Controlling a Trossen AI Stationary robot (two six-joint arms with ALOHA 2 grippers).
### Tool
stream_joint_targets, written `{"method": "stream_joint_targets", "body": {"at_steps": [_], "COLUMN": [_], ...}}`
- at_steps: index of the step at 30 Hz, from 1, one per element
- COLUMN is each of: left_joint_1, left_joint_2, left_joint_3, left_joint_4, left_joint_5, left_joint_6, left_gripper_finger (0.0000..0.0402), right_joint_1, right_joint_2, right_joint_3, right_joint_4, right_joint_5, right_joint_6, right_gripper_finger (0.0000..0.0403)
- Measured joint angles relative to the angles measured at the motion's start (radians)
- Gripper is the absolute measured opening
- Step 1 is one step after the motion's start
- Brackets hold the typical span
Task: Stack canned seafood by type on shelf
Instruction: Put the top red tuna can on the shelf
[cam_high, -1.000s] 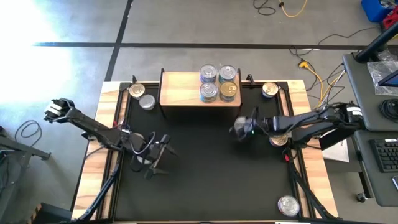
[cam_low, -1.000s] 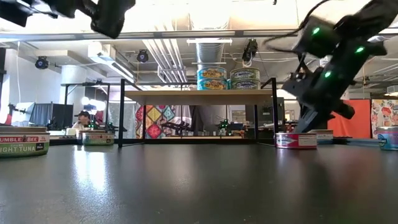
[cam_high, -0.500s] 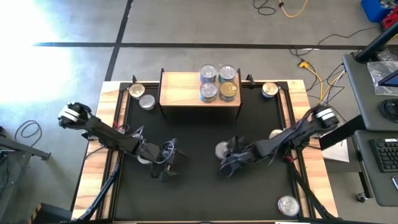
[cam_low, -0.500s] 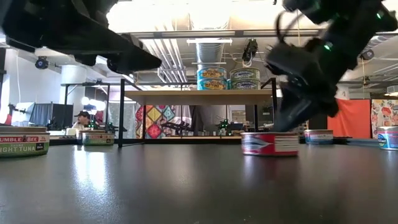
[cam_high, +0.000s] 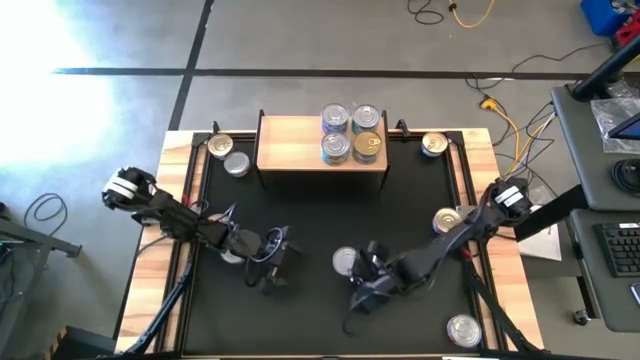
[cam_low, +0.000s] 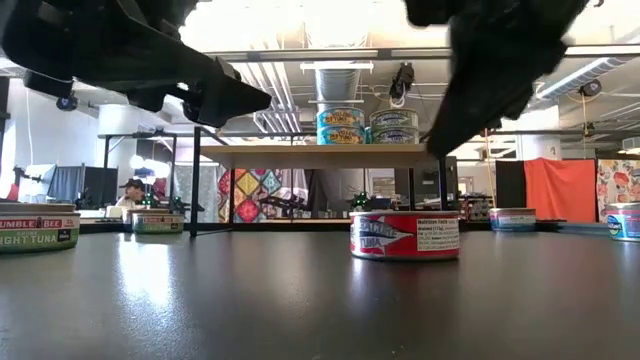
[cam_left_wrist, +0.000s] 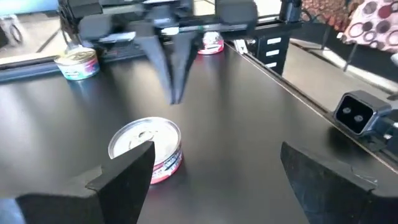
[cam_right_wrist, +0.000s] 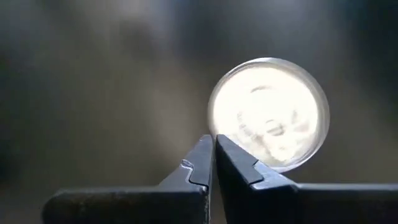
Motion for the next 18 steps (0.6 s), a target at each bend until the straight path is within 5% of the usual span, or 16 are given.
{"method": "stream_joint_targets", "body": {"at_steps": [9,18], "left_joint_1": [0.120,0.152], "left_joint_2": [0.007,0.111], "left_joint_3": [-0.002,-0.002], "left_joint_4": [-0.034,-0.036], "left_joint_5": [0.151,0.162], "left_joint_6": [-0.058,-0.069], "left_gripper_finger": [0.0350,0.0364], "right_joint_1": [0.096,0.101], "right_joint_2": [-0.005,-0.003], "right_joint_3": [0.001,-0.075], "right_joint_4": [-0.023,-0.057], "right_joint_5": [0.007,-0.011], "right_joint_6": [0.166,0.283], "right_gripper_finger": [0.0013,0.0013]}}
